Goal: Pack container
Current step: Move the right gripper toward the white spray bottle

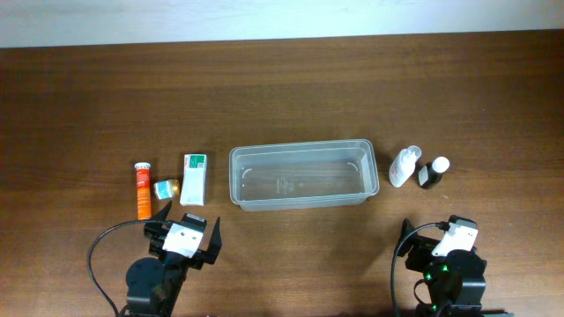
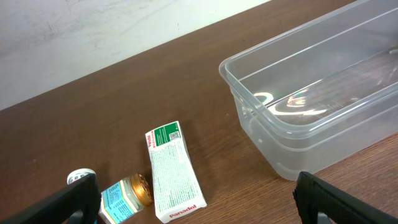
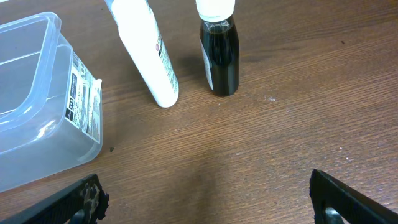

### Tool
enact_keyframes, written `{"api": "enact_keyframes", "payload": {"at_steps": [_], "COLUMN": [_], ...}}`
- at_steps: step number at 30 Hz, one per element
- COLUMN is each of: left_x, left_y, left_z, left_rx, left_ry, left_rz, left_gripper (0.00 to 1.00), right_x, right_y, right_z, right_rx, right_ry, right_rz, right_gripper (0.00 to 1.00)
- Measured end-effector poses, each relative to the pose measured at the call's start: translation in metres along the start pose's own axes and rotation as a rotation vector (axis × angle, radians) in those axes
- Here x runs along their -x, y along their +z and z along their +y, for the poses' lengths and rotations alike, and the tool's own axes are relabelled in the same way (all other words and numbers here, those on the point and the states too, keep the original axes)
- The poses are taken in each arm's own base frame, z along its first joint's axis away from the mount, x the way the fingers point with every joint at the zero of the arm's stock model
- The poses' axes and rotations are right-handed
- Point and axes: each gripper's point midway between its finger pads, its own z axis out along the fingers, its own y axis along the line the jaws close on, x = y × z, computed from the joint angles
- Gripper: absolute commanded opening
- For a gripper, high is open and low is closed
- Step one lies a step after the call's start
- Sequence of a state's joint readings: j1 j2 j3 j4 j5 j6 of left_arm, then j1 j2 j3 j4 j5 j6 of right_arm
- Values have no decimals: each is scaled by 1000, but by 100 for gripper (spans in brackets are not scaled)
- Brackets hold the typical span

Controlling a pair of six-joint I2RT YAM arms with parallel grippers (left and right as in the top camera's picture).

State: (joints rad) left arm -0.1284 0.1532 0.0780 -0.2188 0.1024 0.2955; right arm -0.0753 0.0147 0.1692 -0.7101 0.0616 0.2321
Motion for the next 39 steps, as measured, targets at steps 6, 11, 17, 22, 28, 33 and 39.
{"api": "enact_keyframes", "payload": {"at_steps": [6,11,17,22,28,33,39], "left_x": [0,0,0,0,0,0,0], "left_y": [0,0,0,0,0,0,0], "left_z": [0,0,0,0,0,0,0], "left_rx": [0,0,0,0,0,0,1], "left_ry": [0,0,0,0,0,0,0], "left_rz": [0,0,0,0,0,0,-1], "left_gripper": [100,100,100,100,100,100,100], "right_x": [0,0,5,28,39,45,106], "right_y": [0,0,0,-1,-4,-14,-49], "right_z": [0,0,1,8,23,34,50], "right_rx": [0,0,4,37,118,173,188], "right_ry": [0,0,1,7,3,-1,-6], "right_rz": [0,0,-19,-117,-158,-138,-109], "right_gripper": [98,98,99,98,98,98,98]}}
